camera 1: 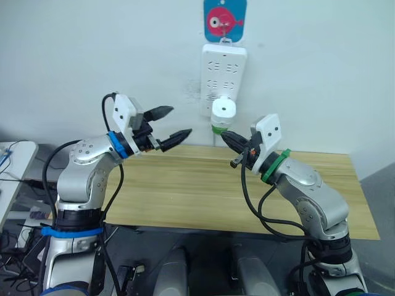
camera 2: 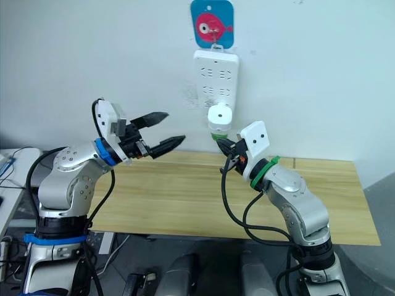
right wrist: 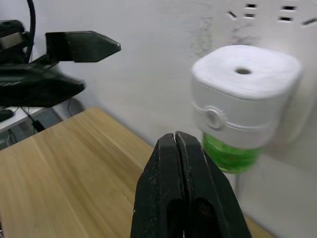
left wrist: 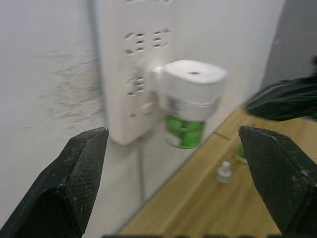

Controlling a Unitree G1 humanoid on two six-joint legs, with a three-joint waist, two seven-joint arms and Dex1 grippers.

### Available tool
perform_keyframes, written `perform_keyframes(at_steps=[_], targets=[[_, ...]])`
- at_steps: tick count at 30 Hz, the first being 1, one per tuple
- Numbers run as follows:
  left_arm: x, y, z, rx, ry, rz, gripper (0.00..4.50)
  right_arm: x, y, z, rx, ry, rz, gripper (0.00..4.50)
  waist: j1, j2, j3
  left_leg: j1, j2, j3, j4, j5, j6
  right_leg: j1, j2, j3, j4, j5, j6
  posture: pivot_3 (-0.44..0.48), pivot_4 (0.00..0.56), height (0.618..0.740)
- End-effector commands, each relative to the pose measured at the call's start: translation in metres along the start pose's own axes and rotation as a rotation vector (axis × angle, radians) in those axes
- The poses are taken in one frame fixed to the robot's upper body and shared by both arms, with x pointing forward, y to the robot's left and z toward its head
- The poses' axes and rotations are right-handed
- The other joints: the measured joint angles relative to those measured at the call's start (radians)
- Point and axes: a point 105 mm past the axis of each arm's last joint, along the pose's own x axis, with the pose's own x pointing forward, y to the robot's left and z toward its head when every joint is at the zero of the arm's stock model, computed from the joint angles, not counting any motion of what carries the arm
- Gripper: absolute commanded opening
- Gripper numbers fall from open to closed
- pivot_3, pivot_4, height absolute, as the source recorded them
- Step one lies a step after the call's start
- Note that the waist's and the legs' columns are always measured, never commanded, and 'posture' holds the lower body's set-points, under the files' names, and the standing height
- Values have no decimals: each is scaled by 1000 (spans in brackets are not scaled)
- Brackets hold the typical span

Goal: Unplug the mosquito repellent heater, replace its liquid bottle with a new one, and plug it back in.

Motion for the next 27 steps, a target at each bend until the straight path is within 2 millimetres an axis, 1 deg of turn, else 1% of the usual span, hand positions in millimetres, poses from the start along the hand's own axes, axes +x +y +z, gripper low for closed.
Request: perform_keyframes(at_steps=[1, 2, 7, 16, 27], targets=[[11, -27, 17, 27, -46, -72, 4500, 2, 1, 12, -30, -53, 11, 44, 3, 0, 0, 0, 0, 0, 0, 0, 0, 0, 0, 0, 0, 0, 0, 63, 207, 740], [13, -30, 18, 20, -54, -71, 4500, 2, 0, 12, -32, -55, 7, 44, 3, 0, 0, 0, 0, 0, 1, 0, 0, 0, 0, 0, 0, 0, 0, 63, 207, 740], [17, -30, 16, -1, -69, -31, 4500, 3, -1, 15, -36, -68, -4, 44, -1, 0, 0, 1, 1, 0, 0, 0, 0, 0, 1, 0, 0, 0, 0, 63, 209, 740], [14, -23, 16, -6, -69, 8, 4500, 5, -5, 17, -53, -76, -23, 44, -3, 0, 0, 1, 1, 0, 0, 0, 0, 0, 1, 0, 0, 0, 0, 63, 209, 740], [13, -21, 13, 0, -57, 16, 4500, 10, -8, 15, -82, -63, -41, 44, -2, 0, 0, 1, 1, 0, -1, 0, 0, 0, 1, 0, 0, 0, -1, 68, 209, 740]])
